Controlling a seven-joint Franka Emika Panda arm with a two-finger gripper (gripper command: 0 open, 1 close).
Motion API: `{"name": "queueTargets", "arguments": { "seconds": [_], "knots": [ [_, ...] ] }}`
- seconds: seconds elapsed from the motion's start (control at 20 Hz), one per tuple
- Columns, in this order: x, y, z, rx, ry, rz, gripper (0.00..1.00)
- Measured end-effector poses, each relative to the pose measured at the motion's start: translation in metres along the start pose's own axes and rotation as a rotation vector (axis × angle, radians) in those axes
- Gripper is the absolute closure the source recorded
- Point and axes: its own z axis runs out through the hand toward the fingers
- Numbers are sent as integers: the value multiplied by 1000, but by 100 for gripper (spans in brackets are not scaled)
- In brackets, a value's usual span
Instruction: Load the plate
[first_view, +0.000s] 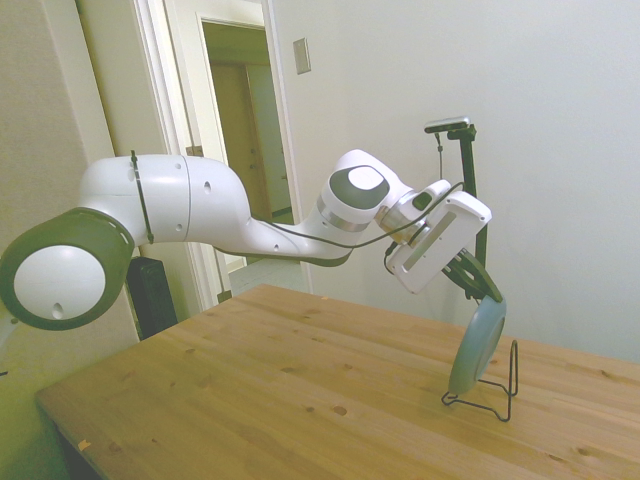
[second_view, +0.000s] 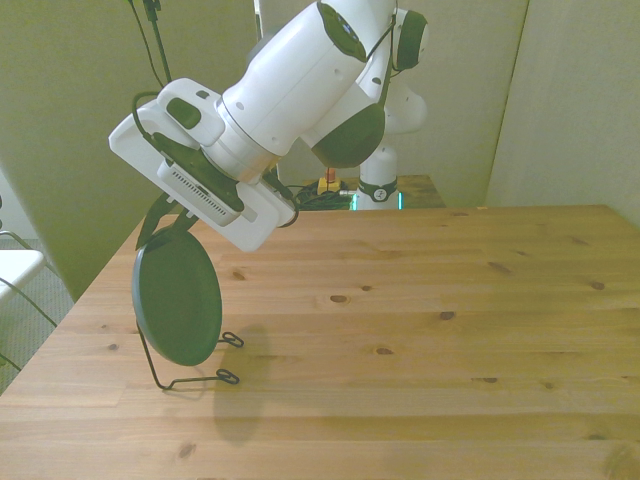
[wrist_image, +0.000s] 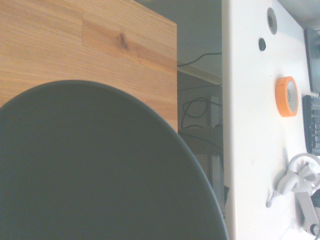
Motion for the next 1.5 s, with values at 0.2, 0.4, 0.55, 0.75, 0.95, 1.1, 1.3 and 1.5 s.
{"name": "queueTargets", "arguments": {
  "seconds": [0.2,0.4,0.55,0.75,0.95,1.1,1.3,1.5],
  "knots": [
    [2,-4,5,-1,-2,-3,100],
    [3,-3,7,-4,-7,-8,0],
    [4,0,8,-7,-15,-10,0],
    [5,3,10,-9,-19,-9,0],
    [7,6,9,-8,-18,-10,0],
    [7,6,9,-4,-21,-13,0],
    [10,17,-12,65,-72,-2,0],
    [8,49,-73,192,-195,7,0]
  ]
}}
